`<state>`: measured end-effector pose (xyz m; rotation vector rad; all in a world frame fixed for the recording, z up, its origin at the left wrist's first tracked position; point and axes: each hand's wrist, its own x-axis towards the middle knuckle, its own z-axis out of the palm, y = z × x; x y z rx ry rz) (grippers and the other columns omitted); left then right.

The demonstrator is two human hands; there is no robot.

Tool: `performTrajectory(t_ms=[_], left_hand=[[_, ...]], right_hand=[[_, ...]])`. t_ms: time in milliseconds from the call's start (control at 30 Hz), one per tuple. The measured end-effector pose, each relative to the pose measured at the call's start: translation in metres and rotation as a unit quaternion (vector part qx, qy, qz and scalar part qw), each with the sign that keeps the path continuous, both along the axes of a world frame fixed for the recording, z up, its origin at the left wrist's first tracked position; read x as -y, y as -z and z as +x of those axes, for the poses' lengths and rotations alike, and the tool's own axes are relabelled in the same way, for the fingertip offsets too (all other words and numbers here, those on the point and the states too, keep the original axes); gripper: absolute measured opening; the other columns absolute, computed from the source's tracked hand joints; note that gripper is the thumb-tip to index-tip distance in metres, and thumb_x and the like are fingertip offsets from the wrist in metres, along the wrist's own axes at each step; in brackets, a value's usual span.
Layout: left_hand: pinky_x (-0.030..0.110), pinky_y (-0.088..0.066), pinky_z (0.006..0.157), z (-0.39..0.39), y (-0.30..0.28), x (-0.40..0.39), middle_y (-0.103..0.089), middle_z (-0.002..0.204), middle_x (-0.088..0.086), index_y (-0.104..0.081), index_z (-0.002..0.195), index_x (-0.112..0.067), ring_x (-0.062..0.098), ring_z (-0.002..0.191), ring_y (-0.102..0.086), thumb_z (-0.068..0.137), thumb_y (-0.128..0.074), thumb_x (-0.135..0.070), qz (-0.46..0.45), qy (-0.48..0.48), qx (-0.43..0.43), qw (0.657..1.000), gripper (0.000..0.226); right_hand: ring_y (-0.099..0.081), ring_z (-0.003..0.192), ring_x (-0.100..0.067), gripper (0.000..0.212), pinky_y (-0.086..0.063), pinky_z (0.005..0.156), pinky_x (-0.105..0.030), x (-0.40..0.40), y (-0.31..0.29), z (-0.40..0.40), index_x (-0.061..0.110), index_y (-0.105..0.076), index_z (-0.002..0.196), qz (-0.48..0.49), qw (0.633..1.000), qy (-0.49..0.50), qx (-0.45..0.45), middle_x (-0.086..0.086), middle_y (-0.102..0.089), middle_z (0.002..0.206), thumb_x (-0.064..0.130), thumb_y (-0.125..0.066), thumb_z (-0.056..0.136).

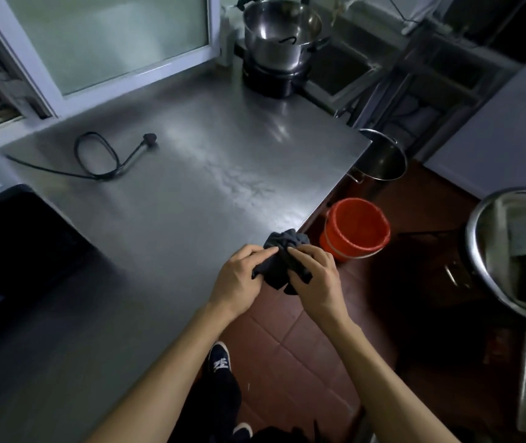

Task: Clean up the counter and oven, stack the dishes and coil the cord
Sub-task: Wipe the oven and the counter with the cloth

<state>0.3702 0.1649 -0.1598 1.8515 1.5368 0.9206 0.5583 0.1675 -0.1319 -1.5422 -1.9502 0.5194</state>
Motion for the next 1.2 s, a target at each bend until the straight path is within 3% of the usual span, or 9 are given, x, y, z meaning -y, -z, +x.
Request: performTrajectory(t_ms=[233, 367, 633, 900, 1033, 1200], left_hand=[[0.032, -0.055, 0.083, 0.025, -0.005, -0.083, -0.059, 0.115, -0.007, -0.061, 0.135, -0.027, 0.014, 0.101, -0.061, 0.08, -0.068, 0.004, -0.004, 0.049, -0.003, 0.999, 0.063], [0.03, -0.054, 0.083, 0.058, -0.003, -0.119, -0.061, 0.114, -0.005, -0.063, 0.133, -0.024, 0.016, 0.1, -0.062, 0.078, -0.065, 0.006, -0.004, 0.083, -0.013, 0.996, 0.062], [0.025, -0.051, 0.089, 0.157, -0.005, -0.21, -0.061, 0.116, -0.008, -0.064, 0.131, -0.028, 0.012, 0.103, -0.06, 0.076, -0.065, 0.005, -0.025, 0.104, -0.044, 0.993, 0.064], [0.021, -0.049, 0.089, 0.244, -0.012, -0.288, -0.061, 0.115, -0.01, -0.064, 0.131, -0.026, 0.01, 0.102, -0.061, 0.077, -0.066, 0.005, -0.04, 0.079, -0.048, 0.995, 0.063], [0.025, -0.051, 0.09, 0.26, -0.004, -0.312, -0.061, 0.114, -0.012, -0.065, 0.131, -0.027, 0.01, 0.102, -0.062, 0.076, -0.067, 0.004, -0.056, 0.046, -0.035, 0.997, 0.063], [0.018, -0.048, 0.087, 0.265, 0.01, -0.345, -0.061, 0.113, -0.011, -0.064, 0.131, -0.027, 0.01, 0.1, -0.062, 0.077, -0.068, 0.004, -0.08, 0.007, -0.025, 0.996, 0.063]], right_hand=[[-0.05, 0.118, -0.021, 0.042, -0.03, 0.101, -0.013, -0.066, -0.002, 0.027, 0.015, -0.071, 0.121, 0.005, 0.999, 0.048, 0.007, 0.001, -0.061, 0.126, 0.008, -0.08, 0.08], [-0.052, 0.117, -0.025, 0.041, -0.043, 0.1, -0.031, -0.092, 0.004, 0.06, 0.014, -0.072, 0.118, 0.008, 0.997, 0.071, -0.008, -0.002, -0.062, 0.124, 0.006, -0.081, 0.079], [-0.051, 0.116, -0.024, 0.041, -0.044, 0.1, -0.035, -0.169, 0.012, 0.156, 0.014, -0.072, 0.118, -0.003, 0.994, 0.102, -0.029, -0.004, -0.062, 0.123, 0.006, -0.08, 0.079], [-0.047, 0.121, -0.023, 0.04, -0.044, 0.102, -0.037, -0.259, 0.01, 0.245, 0.015, -0.07, 0.122, -0.023, 0.997, 0.07, -0.039, -0.002, -0.06, 0.128, 0.007, -0.075, 0.083], [-0.047, 0.12, -0.022, 0.039, -0.044, 0.102, -0.034, -0.296, 0.013, 0.264, 0.017, -0.07, 0.121, -0.041, 0.998, 0.034, -0.03, 0.0, -0.061, 0.127, 0.009, -0.074, 0.084], [-0.048, 0.117, -0.021, 0.04, -0.044, 0.098, -0.031, -0.347, 0.022, 0.27, 0.018, -0.07, 0.122, -0.068, 0.998, -0.01, -0.011, 0.001, -0.062, 0.127, 0.009, -0.074, 0.083]])
